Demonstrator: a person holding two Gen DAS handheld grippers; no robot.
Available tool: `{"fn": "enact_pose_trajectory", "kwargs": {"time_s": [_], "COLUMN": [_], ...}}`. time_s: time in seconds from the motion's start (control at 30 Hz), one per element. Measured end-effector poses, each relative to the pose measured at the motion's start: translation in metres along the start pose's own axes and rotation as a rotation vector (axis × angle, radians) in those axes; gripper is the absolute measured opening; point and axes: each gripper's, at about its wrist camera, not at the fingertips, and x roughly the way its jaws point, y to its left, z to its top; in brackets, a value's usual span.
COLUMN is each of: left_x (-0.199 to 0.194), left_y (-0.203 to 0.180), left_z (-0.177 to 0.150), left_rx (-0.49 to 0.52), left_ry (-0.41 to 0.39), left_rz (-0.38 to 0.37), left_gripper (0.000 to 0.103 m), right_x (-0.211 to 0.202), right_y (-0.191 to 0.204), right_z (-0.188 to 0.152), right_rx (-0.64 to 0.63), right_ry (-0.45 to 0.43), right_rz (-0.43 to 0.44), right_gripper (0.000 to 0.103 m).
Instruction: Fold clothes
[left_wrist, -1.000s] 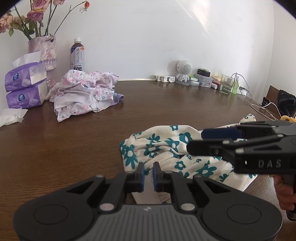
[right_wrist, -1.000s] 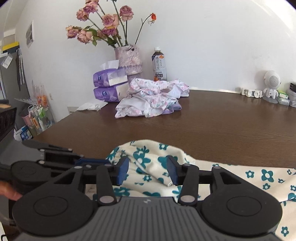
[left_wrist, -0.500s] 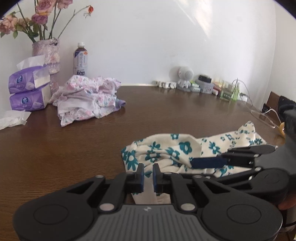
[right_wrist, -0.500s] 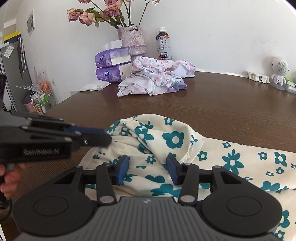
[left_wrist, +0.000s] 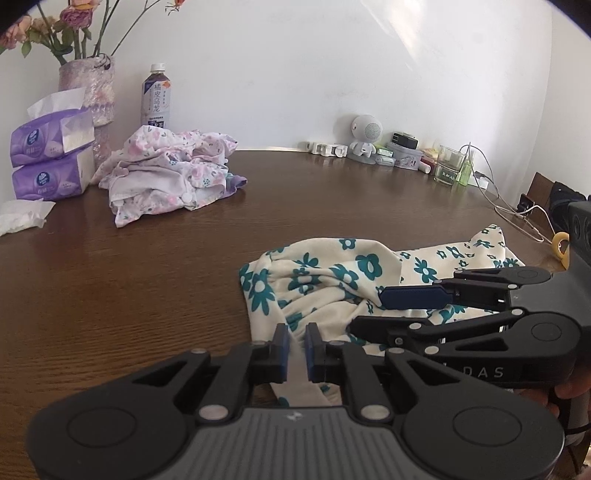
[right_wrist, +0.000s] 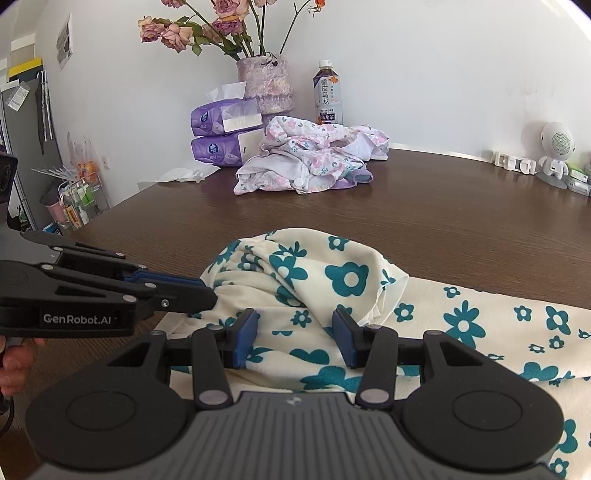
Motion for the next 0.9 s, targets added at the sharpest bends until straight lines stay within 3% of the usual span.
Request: {"fn": "enact_pose_trajectory", "kwargs": {"time_s": [0.2,0.5,0.67,0.8,0.9], "left_x": [0.000,-0.001,-0.005,-0.015,-0.017], "left_y": [0.002,0.000,0.004,0.010,0.001], "left_z": [-0.001,-0.002,0.003,0.005,0.004], "left_rx": [-0.004,0.006,-0.015,-0.081,-0.031], "left_ry": [-0.002,-0.009,0.005,-0.006,-0.012], "left_rz": [-0.006,-0.003,-0.019,-0.081,-0.062], "left_gripper": [0.010,0.010,0.010,0.012,0.012], "right_x": [-0.022,-0.004,-0.001,-0.001,0.000], "right_y": [0.008,0.008,0.005,0.007,0.006], "right_z": [0.008,-0.003,-0.004,-0.007,-0.007], "right_rx": [-0.013,-0.026,-0.007,-0.013,-0.012], "right_ry": [-0.050,0.044,0.047,0.037,0.034], "right_rz": [0.018,0.021,0.035,0.028,0.030], "right_gripper": [0.047,0.049,0.049,0.050,0.050]}}
